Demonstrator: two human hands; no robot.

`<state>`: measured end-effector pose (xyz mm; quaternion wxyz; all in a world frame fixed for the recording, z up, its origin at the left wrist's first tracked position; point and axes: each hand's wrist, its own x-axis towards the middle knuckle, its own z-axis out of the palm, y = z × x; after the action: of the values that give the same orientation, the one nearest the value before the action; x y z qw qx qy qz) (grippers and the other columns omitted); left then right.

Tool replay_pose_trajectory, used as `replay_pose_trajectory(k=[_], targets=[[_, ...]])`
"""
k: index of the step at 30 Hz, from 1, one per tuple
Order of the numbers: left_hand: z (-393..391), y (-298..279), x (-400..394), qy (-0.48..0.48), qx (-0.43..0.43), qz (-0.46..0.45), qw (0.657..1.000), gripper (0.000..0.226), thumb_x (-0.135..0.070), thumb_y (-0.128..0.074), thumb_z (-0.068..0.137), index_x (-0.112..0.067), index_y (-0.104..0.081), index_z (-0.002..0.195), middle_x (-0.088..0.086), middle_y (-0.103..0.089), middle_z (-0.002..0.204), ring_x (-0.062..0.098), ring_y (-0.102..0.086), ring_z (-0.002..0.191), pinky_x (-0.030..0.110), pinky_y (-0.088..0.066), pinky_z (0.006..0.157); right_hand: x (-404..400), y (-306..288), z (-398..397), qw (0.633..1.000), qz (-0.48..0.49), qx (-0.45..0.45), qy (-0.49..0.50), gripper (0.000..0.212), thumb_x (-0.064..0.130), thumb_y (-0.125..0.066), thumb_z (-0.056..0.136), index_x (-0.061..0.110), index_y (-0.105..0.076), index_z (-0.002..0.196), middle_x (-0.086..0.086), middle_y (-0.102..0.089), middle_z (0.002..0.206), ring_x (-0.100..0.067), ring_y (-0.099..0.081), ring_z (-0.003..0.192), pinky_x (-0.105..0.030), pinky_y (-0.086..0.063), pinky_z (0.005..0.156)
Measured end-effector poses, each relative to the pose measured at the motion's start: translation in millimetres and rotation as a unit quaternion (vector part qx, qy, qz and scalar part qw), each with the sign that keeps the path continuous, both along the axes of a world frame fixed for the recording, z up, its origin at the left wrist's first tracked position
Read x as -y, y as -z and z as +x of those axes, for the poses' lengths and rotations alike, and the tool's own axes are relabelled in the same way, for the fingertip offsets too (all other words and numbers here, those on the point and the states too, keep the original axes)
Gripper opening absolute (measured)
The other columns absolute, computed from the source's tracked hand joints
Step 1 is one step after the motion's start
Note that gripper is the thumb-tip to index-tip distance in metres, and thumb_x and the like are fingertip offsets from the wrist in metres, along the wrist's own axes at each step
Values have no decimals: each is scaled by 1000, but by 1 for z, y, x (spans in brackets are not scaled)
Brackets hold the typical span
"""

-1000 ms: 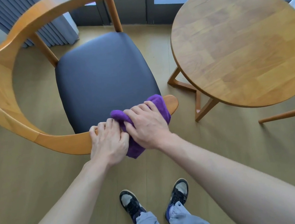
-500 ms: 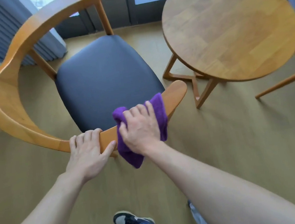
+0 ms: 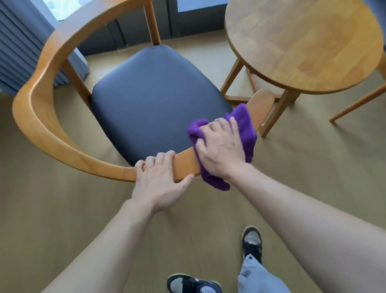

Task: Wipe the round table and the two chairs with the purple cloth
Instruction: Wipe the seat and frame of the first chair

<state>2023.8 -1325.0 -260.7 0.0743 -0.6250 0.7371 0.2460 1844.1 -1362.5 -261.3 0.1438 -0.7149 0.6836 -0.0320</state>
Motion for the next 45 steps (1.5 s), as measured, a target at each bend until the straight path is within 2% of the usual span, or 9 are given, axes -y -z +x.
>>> replay_pose_trajectory(k=[3, 8, 15, 20, 23, 26, 31, 40, 45], targets=[[3, 2, -3, 13, 1, -23, 1000, 53, -58, -39, 80, -24, -40, 121, -5, -46, 113, 26, -46, 116, 45, -27, 105, -27, 3, 36, 995, -5, 36, -96, 42, 43, -38, 99, 23, -61, 128, -1, -62, 125, -25, -48, 127, -48, -13, 124], [5, 2, -2, 20, -12, -10, 1000, 65, -48, -46, 74, -21, -37, 132, -3, -46, 124, 26, -42, 119, 44, -24, 108, -12, 1, -10, 981, -7, 35, -190, 47, 40, -37, 101, 21, -56, 140, -1, -63, 130, -25, -52, 124, -42, -22, 120], [4, 2, -1, 20, -5, -10, 1000, 67, -53, -47, 72, -25, -38, 132, -3, -47, 126, 26, -42, 118, 46, -25, 108, 12, 5, 20, 999, 11, -41, 2, 44, 43, -31, 99, 21, -69, 101, -4, -70, 110, -29, -56, 111, -46, -27, 113], [3, -1, -2, 21, -4, 8, 1000, 59, -37, -63, 68, -21, -38, 119, -8, -36, 108, 23, -41, 115, 43, -25, 110, -25, 6, 43, 994, -20, 55, -93, 36, 35, -37, 104, 24, -59, 131, 4, -66, 123, -22, -55, 117, -39, -25, 115], [9, -4, 1, 28, -40, 28, 998, 62, -29, -53, 69, -22, -36, 128, -6, -39, 115, 24, -39, 122, 40, -24, 112, -23, 1, 7, 982, -21, 67, -173, 44, 33, -40, 102, 19, -55, 141, 1, -63, 130, -24, -53, 122, -40, -24, 119], [32, -5, 4, 42, -17, 15, 999, 75, -45, -47, 73, -24, -34, 144, -1, -44, 139, 25, -38, 134, 40, -22, 117, -6, 1, -20, 988, -24, 41, -149, 43, 37, -36, 100, 21, -61, 131, 0, -67, 121, -24, -54, 115, -41, -30, 114], [64, 1, 2, 45, 67, -18, 997, 77, -47, -41, 75, -20, -33, 147, 2, -45, 143, 27, -36, 139, 48, -10, 126, 5, 3, 25, 999, 3, -43, -15, 37, 42, -29, 98, 22, -59, 89, -4, -69, 101, -30, -55, 98, -44, -33, 102], [64, 6, -1, 33, 53, -60, 996, 62, -37, -51, 77, -22, -39, 137, -4, -49, 128, 26, -40, 130, 40, -10, 123, -35, 2, 60, 980, -7, 41, -195, 46, 39, -32, 101, 20, -57, 134, 2, -61, 124, -25, -54, 115, -42, -31, 112], [59, 0, 1, 11, 49, -38, 998, 80, -48, -36, 67, -28, -36, 145, -5, -47, 139, 25, -35, 137, 42, -5, 124, -11, 1, 24, 994, 9, -12, -110, 41, 45, -33, 99, 23, -64, 112, 1, -65, 108, -25, -54, 107, -40, -32, 109]])
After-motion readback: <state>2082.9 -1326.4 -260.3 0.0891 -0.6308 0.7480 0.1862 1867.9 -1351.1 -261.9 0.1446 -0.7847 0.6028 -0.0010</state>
